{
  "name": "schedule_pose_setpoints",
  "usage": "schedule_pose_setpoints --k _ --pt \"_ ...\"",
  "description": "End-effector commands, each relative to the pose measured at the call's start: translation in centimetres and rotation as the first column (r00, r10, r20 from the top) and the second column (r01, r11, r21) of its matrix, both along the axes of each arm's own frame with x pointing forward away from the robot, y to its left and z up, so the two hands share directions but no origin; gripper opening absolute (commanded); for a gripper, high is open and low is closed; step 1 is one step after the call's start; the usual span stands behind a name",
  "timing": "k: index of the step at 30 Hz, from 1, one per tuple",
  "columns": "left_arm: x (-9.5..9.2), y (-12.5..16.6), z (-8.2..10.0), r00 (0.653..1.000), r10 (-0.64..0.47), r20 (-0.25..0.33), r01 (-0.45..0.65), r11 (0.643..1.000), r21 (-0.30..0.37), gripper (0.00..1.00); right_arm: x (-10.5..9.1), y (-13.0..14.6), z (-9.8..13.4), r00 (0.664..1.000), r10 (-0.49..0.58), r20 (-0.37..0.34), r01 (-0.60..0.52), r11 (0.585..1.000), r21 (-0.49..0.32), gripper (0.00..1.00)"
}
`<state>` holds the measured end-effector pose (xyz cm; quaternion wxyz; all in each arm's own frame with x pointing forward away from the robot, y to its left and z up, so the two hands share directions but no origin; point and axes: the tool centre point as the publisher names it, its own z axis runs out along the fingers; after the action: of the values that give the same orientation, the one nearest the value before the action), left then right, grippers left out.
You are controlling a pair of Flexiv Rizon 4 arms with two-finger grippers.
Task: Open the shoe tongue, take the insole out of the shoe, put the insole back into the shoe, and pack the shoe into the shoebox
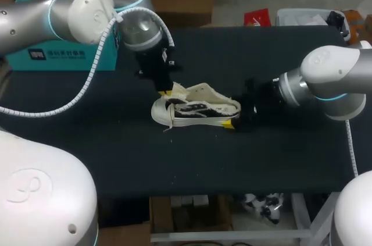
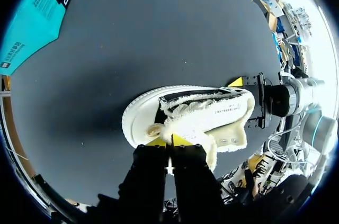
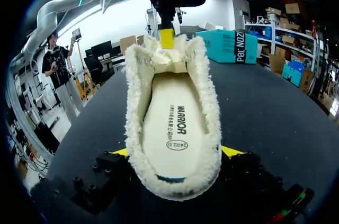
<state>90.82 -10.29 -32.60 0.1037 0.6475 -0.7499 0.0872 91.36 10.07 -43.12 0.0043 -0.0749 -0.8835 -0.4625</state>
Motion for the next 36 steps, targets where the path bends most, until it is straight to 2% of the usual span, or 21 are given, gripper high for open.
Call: schedule_pose_setpoints --k 1,3,5,7,9,15,16,19,20,21,23,25,26,27,28,29,30,31,32,33,36 --pt "0.5 0.9 -0.3 1.0 -0.009 -0.018 0.008 0.998 -0.055 0.0 0.1 0.0 -0.6 1.0 0.0 0.001 0.0 1.0 0.002 0.0" --pt "0.5 1.0 -0.2 1.0 -0.019 -0.02 0.017 0.998 -0.062 0.02 0.1 0.0 -0.6 1.0 0.0 0.001 0.0 1.0 0.002 0.0" --pt "0.4 1.1 0.2 0.999 -0.032 -0.016 0.031 0.997 -0.071 0.11 0.1 0.0 -0.6 1.0 0.0 0.001 0.0 1.0 0.002 0.0" --pt "0.3 1.0 0.8 0.999 -0.051 -0.007 0.05 0.996 -0.079 0.27 0.1 0.0 -0.6 1.0 0.0 0.001 0.0 1.0 0.002 0.0" --pt "0.2 0.8 1.9 0.997 -0.074 0.009 0.075 0.994 -0.077 0.38 0.1 0.0 -0.6 1.0 0.0 0.001 0.0 1.0 0.002 0.0" --pt "-0.5 -0.1 6.0 0.983 -0.16 0.09 0.165 0.985 -0.056 0.55 0.1 0.0 -0.6 1.0 0.0 0.001 0.0 1.0 0.002 0.0" --pt "-0.6 -0.4 6.7 0.979 -0.173 0.108 0.179 0.983 -0.045 0.55 0.1 0.0 -0.6 1.0 0.0 0.001 0.0 1.0 0.002 0.0" --pt "-0.7 -1.3 8.9 0.964 -0.22 0.15 0.226 0.974 -0.027 0.36 0.1 0.0 -0.6 1.0 0.0 0.001 0.0 1.0 0.002 0.0" --pt "-0.6 -1.6 9.5 0.958 -0.24 0.158 0.246 0.969 -0.025 0.2 0.1 0.0 -0.6 1.0 0.0 0.001 0.0 1.0 0.002 0.0" --pt "-0.5 -1.9 10.1 0.949 -0.271 0.162 0.278 0.961 -0.019 0.0 0.1 0.0 -0.6 1.0 0.0 0.001 0.0 1.0 0.002 0.0" --pt "-0.1 -2.6 11.0 0.925 -0.334 0.183 0.339 0.941 0.001 0.0 0.1 0.0 -0.6 1.0 0.0 0.001 0.0 1.0 0.002 0.0" --pt "0.3 -3.3 11.6 0.875 -0.45 0.179 0.457 0.889 0.004 0.0 0.1 0.0 -0.6 1.0 0.0 0.001 0.0 1.0 0.002 0.0" --pt "0.6 -3.6 11.8 0.835 -0.521 0.178 0.528 0.849 0.01 0.0 0.1 0.0 -0.6 1.0 0.0 0.001 0.0 1.0 0.002 0.0" --pt "0.7 -3.9 11.8 0.748 -0.647 0.147 0.655 0.755 -0.009 0.0 0.1 0.0 -0.6 1.0 0.0 0.001 0.0 1.0 0.002 0.0" --pt "1.0 -4.2 11.8 0.693 -0.71 0.127 0.717 0.697 -0.02 0.0 0.1 0.0 -0.6 1.0 0.0 0.001 0.0 1.0 0.002 0.0" --pt "1.3 -4.5 11.7 0.578 -0.811 0.088 0.816 0.576 -0.051 0.0 0.1 0.0 -0.6 1.0 0.0 0.001 0.0 1.0 0.002 0.0" --pt "1.6 -4.8 11.7 0.558 -0.824 0.102 0.83 0.554 -0.066 0.0 0.1 0.0 -0.6 1.0 0.0 0.001 0.0 1.0 0.002 0.0" --pt "2.2 -5.1 11.7 0.532 -0.842 0.091 0.845 0.522 -0.113 0.0 0.1 0.0 -0.6 1.0 0.0 0.001 0.0 1.0 0.002 0.0" --pt "2.4 -5.4 11.7 0.45 -0.888 0.095 0.889 0.435 -0.146 0.0 0.1 0.0 -0.6 1.0 0.0 0.001 0.0 1.0 0.002 0.0" --pt "2.4 -5.6 11.8 0.411 -0.908 0.082 0.905 0.396 -0.155 0.0 0.1 0.0 -0.6 1.0 0.0 0.001 0.0 1.0 0.002 0.0" --pt "2.4 -5.6 11.8 0.411 -0.908 0.082 0.905 0.396 -0.155 0.0 0.1 0.0 -0.6 1.0 0.0 0.001 0.0 1.0 0.002 0.0"
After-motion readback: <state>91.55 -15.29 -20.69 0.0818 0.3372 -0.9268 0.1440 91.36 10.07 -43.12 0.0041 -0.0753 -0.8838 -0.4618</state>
